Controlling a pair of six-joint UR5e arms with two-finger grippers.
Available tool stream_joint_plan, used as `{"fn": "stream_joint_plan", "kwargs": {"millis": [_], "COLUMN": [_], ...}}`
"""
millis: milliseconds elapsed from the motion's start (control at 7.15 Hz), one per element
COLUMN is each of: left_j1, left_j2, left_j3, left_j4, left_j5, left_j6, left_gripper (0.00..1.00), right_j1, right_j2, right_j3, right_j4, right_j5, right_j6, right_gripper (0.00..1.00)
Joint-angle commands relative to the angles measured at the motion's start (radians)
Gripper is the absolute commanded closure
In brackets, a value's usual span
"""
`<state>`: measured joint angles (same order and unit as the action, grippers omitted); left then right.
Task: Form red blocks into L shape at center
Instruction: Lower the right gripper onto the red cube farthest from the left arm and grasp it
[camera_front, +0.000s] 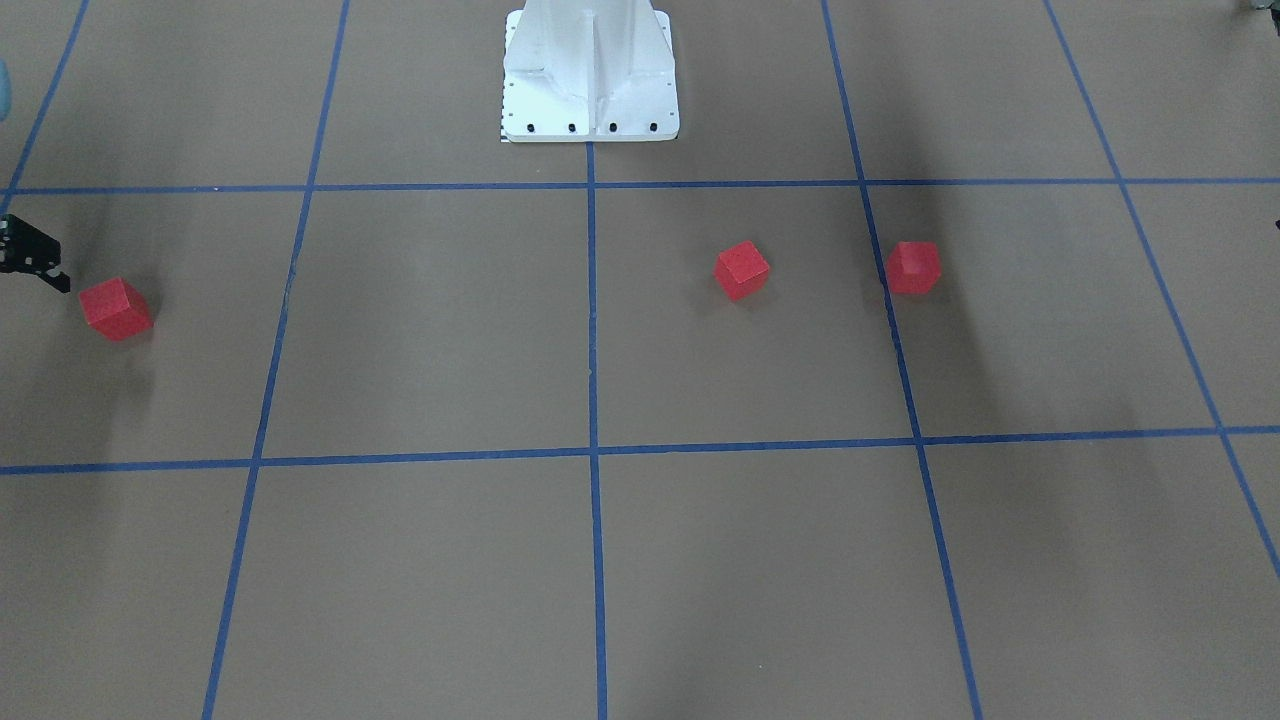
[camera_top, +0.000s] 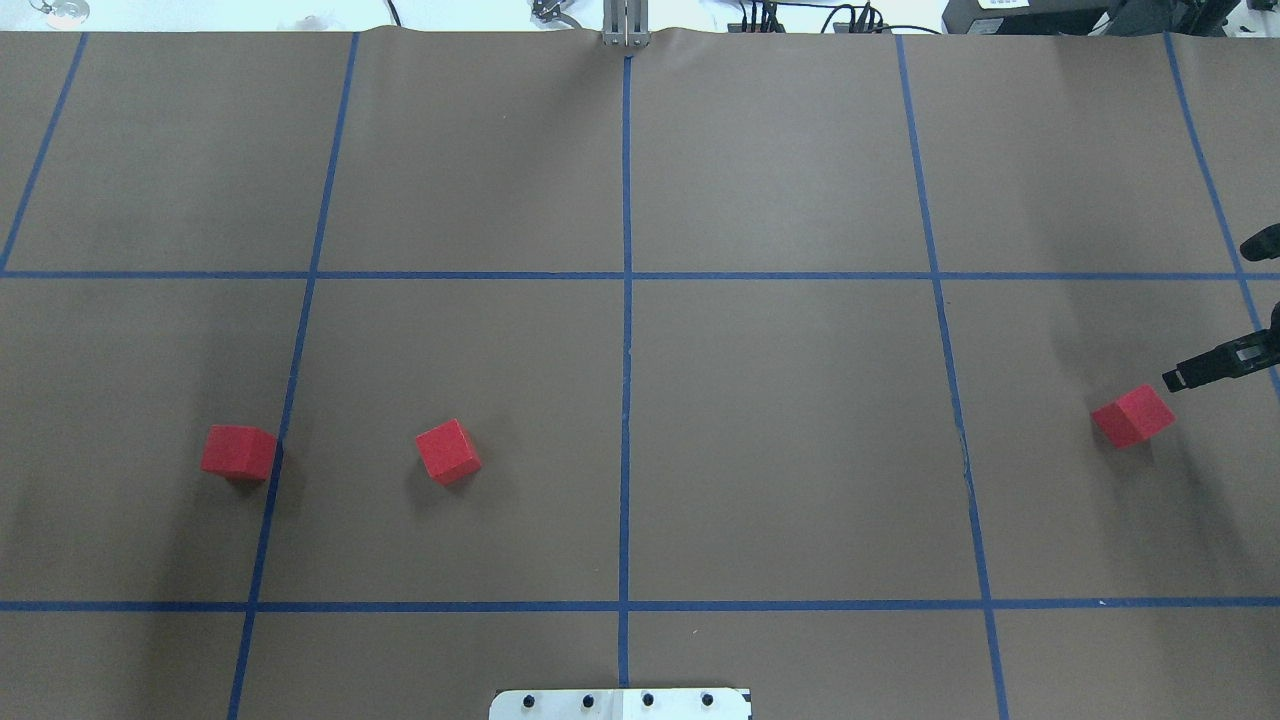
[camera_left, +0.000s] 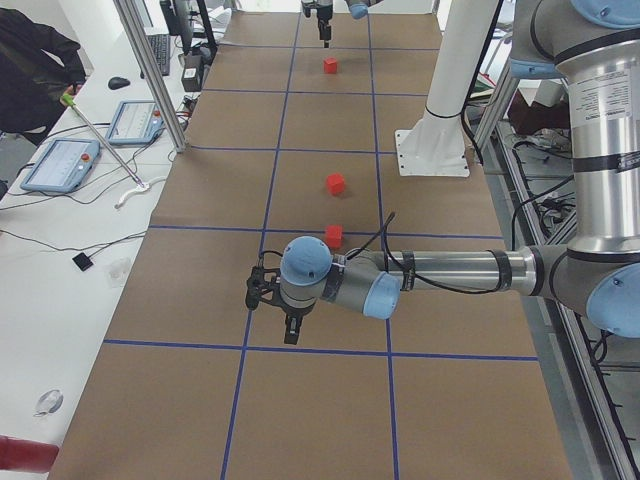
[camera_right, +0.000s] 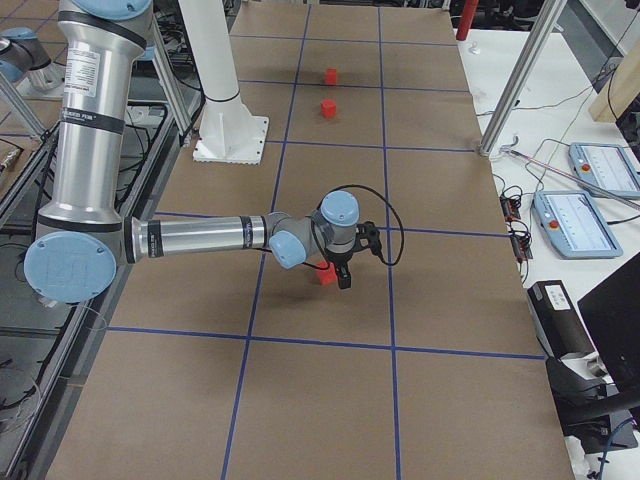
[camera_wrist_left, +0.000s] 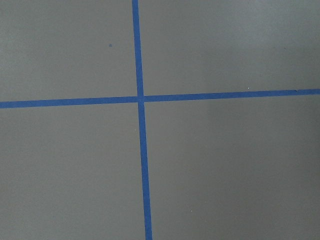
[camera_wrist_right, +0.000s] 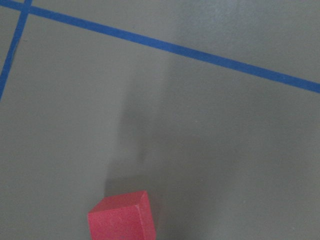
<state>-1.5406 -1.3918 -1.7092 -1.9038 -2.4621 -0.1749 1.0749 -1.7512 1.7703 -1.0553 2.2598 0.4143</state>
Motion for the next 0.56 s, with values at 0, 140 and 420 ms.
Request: {"fn": "stream_joint_plan", "kwargs": {"millis": [0,140,420], "left_j1": [0.0,0.0,0.0], "left_j2": [0.008,0.01,0.008], "left_j3": [0.002,0.002,0.002], "left_j4": [0.0,0.002,0.0], "left_j5": [-0.011,-0.011,-0.011], "left_j6": [0.0,0.0,0.0], "left_gripper": [0.0,0.0,0.0], "right_j1": [-0.102,-0.11,-0.138], "right_j2": [-0.021,-0.022,-0.01], "right_j3": [-0.002,-0.002,-0.023], "right_j4": [0.064,0.066,0.067], "right_j5": [-0.083,-0.082,-0.086], "right_j6": [0.052,0.052,0.052], "right_gripper": [0.02,0.02,0.02]}}
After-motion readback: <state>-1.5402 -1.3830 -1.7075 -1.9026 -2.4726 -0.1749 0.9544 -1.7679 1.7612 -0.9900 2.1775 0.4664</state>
